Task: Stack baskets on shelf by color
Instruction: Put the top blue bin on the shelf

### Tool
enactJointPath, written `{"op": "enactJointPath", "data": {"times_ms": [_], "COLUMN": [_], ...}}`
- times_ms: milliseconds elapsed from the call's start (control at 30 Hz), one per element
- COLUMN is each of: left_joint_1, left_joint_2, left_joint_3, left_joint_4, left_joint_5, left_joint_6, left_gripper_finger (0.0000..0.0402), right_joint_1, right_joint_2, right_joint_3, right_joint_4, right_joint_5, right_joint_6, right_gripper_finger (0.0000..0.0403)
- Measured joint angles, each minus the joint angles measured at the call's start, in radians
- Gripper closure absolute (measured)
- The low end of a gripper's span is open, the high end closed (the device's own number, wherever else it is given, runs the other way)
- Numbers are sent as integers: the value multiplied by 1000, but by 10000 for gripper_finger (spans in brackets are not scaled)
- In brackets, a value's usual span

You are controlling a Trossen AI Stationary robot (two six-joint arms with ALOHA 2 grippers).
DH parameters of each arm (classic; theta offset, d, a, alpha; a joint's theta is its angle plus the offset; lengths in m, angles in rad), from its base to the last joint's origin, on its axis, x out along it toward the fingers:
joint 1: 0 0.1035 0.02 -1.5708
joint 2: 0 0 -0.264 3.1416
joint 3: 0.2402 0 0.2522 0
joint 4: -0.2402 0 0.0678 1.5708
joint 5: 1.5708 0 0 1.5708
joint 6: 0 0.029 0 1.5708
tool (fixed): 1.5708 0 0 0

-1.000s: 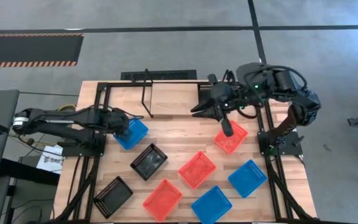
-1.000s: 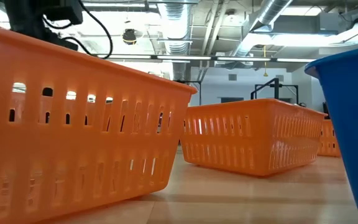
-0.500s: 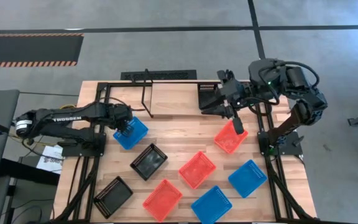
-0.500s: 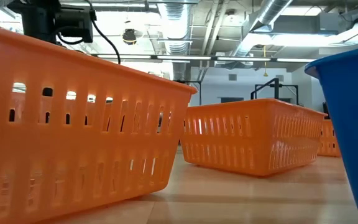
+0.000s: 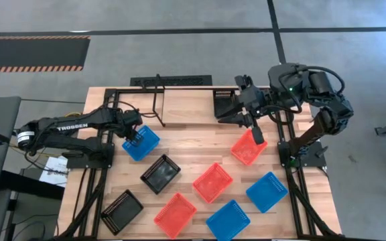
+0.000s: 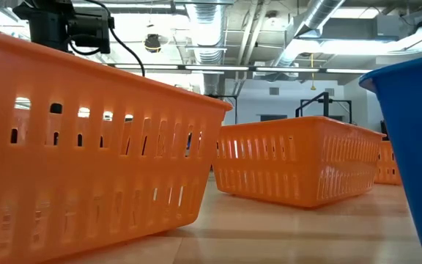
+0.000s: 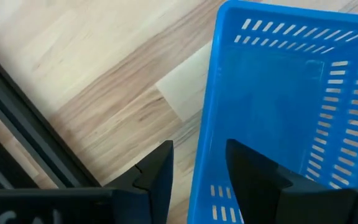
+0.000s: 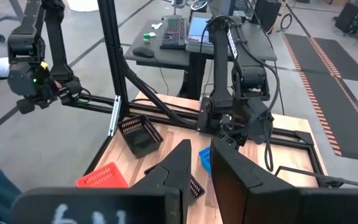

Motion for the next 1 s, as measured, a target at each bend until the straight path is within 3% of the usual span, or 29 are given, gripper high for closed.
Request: {"op": "enactJointPath", "data": {"times_ms": [700, 800, 900, 1000], "left_joint_1": [-20, -20, -20, -34], "left_joint_2": [0, 0, 0, 0], "left_joint_3": [-132, -133, -133, -133], "left_joint_4": [63, 87, 125, 160], "left_joint_5": [86, 111, 140, 139], "left_joint_6": [6, 6, 5, 6], "left_gripper_finger": [275, 307, 378, 395], "right_joint_1": [0, 0, 0, 1], "right_joint_2": [0, 0, 0, 0], "right_joint_3": [0, 0, 0, 0], "right_joint_4": [11, 11, 11, 11], "right_joint_5": [1, 1, 1, 1], "right_joint_6": [1, 1, 1, 9], "right_gripper_finger": [321, 321, 321, 321]}}
